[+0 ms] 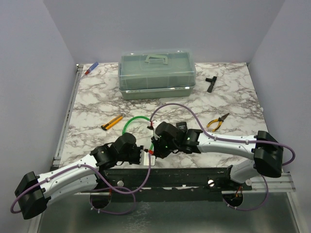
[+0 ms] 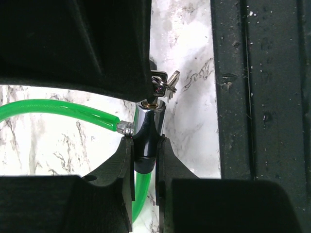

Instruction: Unlock with the key

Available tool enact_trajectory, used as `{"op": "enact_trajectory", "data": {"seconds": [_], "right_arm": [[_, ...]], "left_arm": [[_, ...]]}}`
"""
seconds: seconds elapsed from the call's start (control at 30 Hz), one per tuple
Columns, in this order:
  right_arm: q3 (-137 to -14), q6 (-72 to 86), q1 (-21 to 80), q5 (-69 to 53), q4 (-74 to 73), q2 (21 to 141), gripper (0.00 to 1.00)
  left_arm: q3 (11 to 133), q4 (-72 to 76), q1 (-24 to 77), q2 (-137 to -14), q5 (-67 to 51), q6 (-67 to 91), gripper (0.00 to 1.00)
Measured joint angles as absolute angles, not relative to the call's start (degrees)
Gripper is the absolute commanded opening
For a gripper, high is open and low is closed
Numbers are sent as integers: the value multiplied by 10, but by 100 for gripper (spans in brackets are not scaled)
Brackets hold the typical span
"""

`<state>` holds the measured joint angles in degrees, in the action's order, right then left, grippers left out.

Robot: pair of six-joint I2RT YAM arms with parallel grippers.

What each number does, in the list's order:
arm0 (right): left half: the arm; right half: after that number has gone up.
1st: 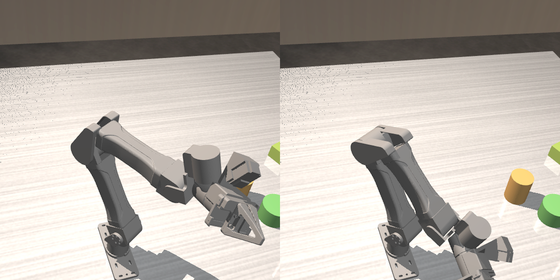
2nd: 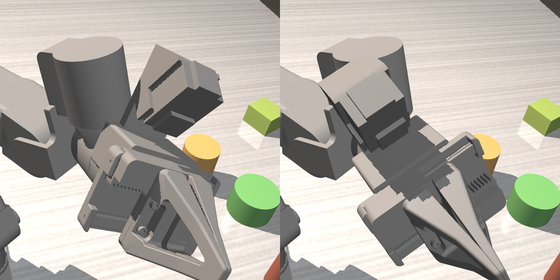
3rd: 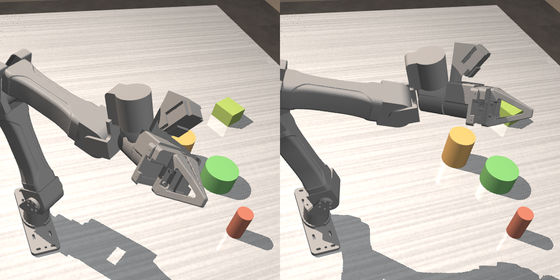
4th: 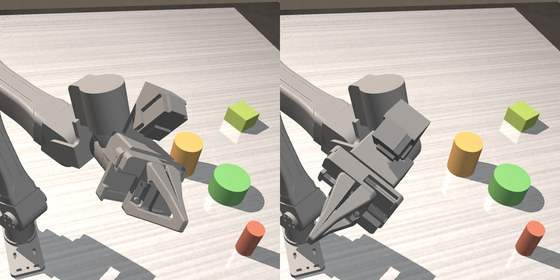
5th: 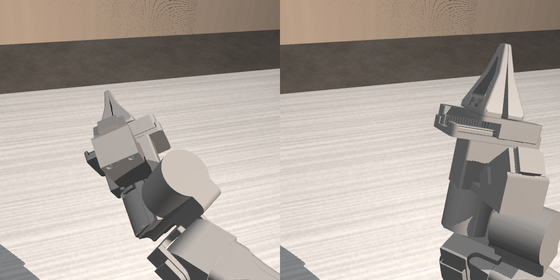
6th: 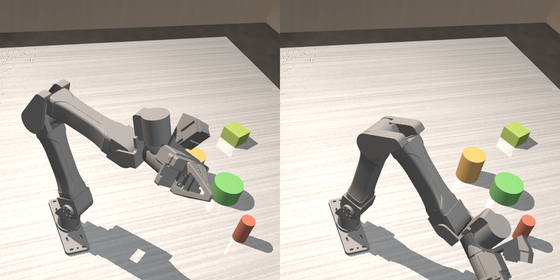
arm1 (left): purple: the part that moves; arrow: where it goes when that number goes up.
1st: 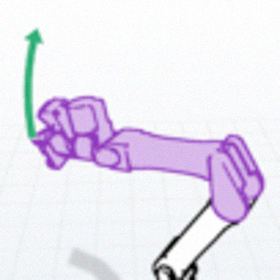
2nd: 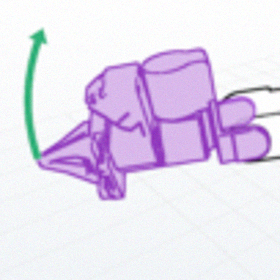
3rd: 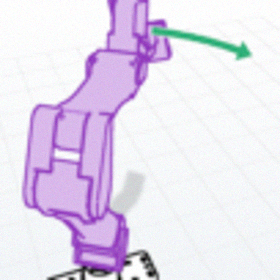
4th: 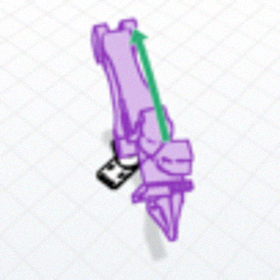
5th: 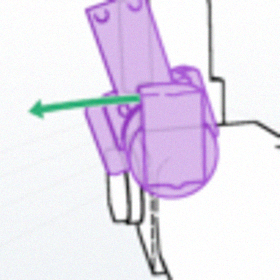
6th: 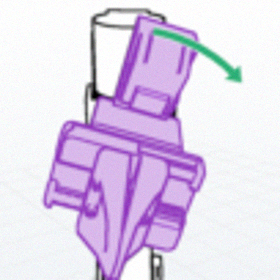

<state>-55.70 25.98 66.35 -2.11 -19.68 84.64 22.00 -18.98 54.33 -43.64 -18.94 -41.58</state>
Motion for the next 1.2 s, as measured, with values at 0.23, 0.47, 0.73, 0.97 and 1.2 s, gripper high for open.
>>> {"op": "enact_trajectory", "data": {"seconds": [0.23,0.47,0.73,0.97,1.2], "right_arm": [[-561,286,664,-1,-200,845,17],[-561,287,662,36,-203,821,37],[-561,274,662,74,-205,789,83],[-551,262,662,127,-207,747,86],[-502,239,662,178,-205,708,86]], "left_arm": [[220,-184,541,-436,-182,-415,0],[220,-161,545,-424,-202,-413,0],[220,-150,545,-420,-211,-412,0],[220,-150,545,-420,-212,-412,0],[220,-150,545,-418,-213,-411,0]]}}
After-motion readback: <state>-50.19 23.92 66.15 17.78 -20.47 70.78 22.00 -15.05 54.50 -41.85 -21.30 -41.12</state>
